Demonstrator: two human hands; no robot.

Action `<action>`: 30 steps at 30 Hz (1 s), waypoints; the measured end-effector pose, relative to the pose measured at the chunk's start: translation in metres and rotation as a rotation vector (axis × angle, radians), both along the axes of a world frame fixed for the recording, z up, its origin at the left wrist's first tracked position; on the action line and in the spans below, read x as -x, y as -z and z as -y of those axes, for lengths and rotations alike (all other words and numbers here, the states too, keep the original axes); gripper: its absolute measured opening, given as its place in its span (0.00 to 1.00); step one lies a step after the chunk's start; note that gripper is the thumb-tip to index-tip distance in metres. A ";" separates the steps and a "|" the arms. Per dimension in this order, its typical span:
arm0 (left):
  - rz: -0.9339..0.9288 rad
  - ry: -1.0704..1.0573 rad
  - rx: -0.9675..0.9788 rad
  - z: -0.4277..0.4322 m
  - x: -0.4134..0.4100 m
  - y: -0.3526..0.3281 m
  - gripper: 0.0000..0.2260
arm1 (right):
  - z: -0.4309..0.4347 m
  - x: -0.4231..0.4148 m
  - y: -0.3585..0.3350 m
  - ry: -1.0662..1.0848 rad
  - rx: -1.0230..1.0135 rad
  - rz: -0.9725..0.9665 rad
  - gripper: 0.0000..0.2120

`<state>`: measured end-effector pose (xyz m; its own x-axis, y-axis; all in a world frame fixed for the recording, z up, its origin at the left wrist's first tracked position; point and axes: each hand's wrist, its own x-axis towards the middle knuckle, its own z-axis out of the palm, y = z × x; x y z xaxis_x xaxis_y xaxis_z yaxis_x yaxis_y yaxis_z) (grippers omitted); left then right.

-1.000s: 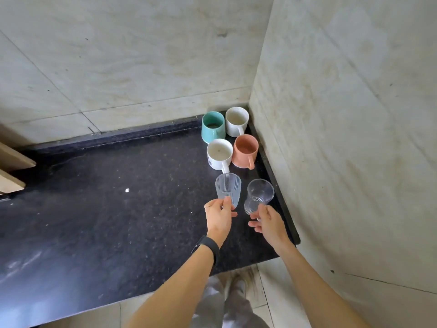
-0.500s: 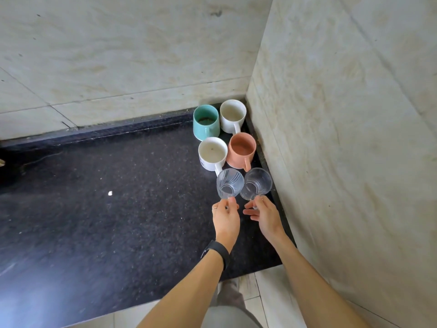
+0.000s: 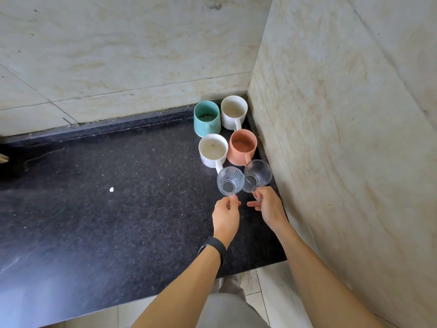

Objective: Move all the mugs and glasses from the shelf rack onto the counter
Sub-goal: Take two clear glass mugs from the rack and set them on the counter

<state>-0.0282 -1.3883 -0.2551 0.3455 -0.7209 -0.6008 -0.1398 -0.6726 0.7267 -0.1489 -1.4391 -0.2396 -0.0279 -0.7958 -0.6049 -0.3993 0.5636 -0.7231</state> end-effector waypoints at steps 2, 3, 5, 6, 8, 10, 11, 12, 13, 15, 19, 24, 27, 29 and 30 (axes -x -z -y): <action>0.008 0.007 0.002 -0.001 -0.003 0.000 0.16 | 0.002 0.000 -0.003 0.005 -0.009 -0.005 0.11; 0.010 0.011 0.003 -0.002 -0.005 0.001 0.16 | 0.002 -0.001 -0.004 0.003 -0.017 -0.008 0.11; 0.011 0.021 -0.004 -0.002 -0.006 0.000 0.15 | 0.001 -0.002 -0.004 -0.003 -0.029 -0.024 0.13; 0.015 0.028 -0.007 -0.001 -0.006 -0.001 0.15 | 0.001 -0.003 -0.005 -0.002 -0.027 -0.040 0.13; 0.033 0.055 -0.004 0.001 -0.007 -0.003 0.15 | 0.000 -0.007 -0.007 0.021 -0.003 -0.081 0.13; 0.051 0.078 0.005 0.001 -0.009 -0.006 0.15 | -0.002 -0.009 -0.010 0.038 0.031 -0.134 0.13; 0.059 0.090 0.008 0.000 -0.011 -0.007 0.15 | -0.004 -0.009 -0.011 0.034 0.048 -0.161 0.14; 0.067 0.110 0.011 -0.001 -0.013 -0.008 0.15 | -0.006 -0.008 -0.013 0.033 0.066 -0.180 0.14; 0.078 0.146 0.009 -0.003 -0.017 -0.011 0.16 | -0.009 -0.007 -0.017 0.043 0.076 -0.188 0.14; 0.109 0.250 0.001 -0.007 -0.029 -0.016 0.18 | -0.018 -0.003 -0.027 0.072 0.094 -0.218 0.16; 0.238 0.411 -0.044 -0.014 -0.069 -0.035 0.21 | -0.038 0.003 -0.050 0.049 0.234 -0.330 0.09; 0.542 0.488 -0.029 -0.028 -0.136 -0.082 0.24 | -0.030 -0.036 -0.108 -0.302 0.518 -0.387 0.06; 0.744 0.437 0.034 -0.045 -0.183 -0.131 0.24 | -0.012 -0.094 -0.155 -0.599 0.723 -0.382 0.11; 0.871 0.345 0.082 -0.069 -0.216 -0.170 0.23 | -0.012 -0.139 -0.187 -0.783 0.810 -0.353 0.14; 0.930 0.294 0.105 -0.083 -0.230 -0.188 0.23 | -0.015 -0.158 -0.199 -0.859 0.835 -0.341 0.15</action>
<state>0.2019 -1.3057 -0.0668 0.4465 -0.8882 -0.1080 -0.8385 -0.4575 0.2961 0.0093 -1.4237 -0.0403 0.6353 -0.7716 0.0305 -0.6485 -0.5546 -0.5215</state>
